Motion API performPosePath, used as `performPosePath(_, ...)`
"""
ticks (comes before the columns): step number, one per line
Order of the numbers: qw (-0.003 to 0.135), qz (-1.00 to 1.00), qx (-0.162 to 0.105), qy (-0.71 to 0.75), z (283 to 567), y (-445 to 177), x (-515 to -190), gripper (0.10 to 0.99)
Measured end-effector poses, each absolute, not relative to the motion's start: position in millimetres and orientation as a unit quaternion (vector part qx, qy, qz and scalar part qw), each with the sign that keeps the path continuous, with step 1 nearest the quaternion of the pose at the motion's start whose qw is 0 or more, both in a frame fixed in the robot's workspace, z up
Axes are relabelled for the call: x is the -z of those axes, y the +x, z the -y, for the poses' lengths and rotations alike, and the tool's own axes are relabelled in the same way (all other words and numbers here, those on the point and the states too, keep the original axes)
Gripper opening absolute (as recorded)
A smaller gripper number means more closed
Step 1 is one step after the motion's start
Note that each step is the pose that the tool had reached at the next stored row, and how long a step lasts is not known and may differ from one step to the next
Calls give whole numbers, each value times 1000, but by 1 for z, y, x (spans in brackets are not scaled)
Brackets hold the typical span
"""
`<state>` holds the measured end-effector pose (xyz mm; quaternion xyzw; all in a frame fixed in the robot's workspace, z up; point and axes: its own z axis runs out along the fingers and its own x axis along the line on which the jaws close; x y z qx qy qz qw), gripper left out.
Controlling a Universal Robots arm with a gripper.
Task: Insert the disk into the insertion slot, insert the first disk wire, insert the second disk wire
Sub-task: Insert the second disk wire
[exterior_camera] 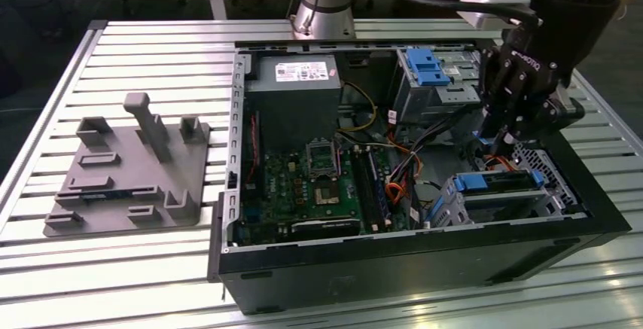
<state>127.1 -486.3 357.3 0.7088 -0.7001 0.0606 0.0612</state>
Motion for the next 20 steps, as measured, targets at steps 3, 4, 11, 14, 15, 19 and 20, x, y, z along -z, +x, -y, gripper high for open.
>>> performPosePath(3, 60, 700, -62, 709, 486, 127, -355, 373)
performPosePath(4, 60, 700, -62, 709, 486, 127, -355, 373)
performPosePath(11, 59, 700, -63, 709, 486, 127, -351, 373)
performPosePath(14, 58, 700, -64, 709, 486, 127, -349, 373)
performPosePath(15, 58, 700, -64, 709, 486, 127, -349, 373)
performPosePath(19, 57, 700, -64, 709, 486, 127, -348, 373)
performPosePath(20, 57, 700, -65, 709, 486, 127, -347, 373)
